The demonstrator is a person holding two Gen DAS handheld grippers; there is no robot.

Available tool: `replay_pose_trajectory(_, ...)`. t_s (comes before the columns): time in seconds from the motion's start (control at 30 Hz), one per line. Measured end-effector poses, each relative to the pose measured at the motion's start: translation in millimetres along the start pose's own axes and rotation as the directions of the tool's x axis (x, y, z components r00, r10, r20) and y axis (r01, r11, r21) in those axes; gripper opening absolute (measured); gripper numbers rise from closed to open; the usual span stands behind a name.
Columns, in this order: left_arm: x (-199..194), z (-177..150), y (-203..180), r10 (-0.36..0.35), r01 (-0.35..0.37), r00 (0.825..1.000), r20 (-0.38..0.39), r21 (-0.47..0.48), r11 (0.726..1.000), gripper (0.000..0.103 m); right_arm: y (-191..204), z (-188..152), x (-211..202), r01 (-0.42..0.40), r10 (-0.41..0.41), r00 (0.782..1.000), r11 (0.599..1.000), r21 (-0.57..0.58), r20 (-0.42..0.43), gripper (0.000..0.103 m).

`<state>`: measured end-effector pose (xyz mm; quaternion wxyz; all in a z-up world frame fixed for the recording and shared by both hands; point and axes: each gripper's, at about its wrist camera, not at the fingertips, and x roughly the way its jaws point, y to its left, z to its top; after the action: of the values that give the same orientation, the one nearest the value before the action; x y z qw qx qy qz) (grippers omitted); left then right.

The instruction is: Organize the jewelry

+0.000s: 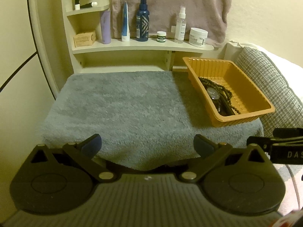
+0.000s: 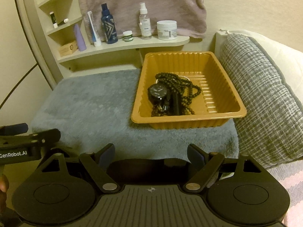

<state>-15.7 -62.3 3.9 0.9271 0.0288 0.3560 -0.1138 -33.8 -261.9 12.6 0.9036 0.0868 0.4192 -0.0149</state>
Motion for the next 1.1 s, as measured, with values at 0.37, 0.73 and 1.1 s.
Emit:
replay_pose_trajectory(0.37,-6,-1,2,-0.004,0.004,1.0,0.014,0.004,1.0,0.102,6,1,-3,0.006,-0.006,1.0,1.0,-0.008,0.024,0.083)
replay_pose_trajectory(0.73,-9,-1,7,-0.014,0.014,0.999,0.03,-0.012,1.0,0.102,10,1,-6,0.018,-0.017,0.999,1.0,-0.022,0.035,0.083)
replay_pose_trajectory(1.1,-10,-1,7,-0.013,0.013,0.999,0.032,-0.014,1.0,0.102,10,0,-6,0.019,-0.018,0.999,1.0,-0.02,0.036,0.083)
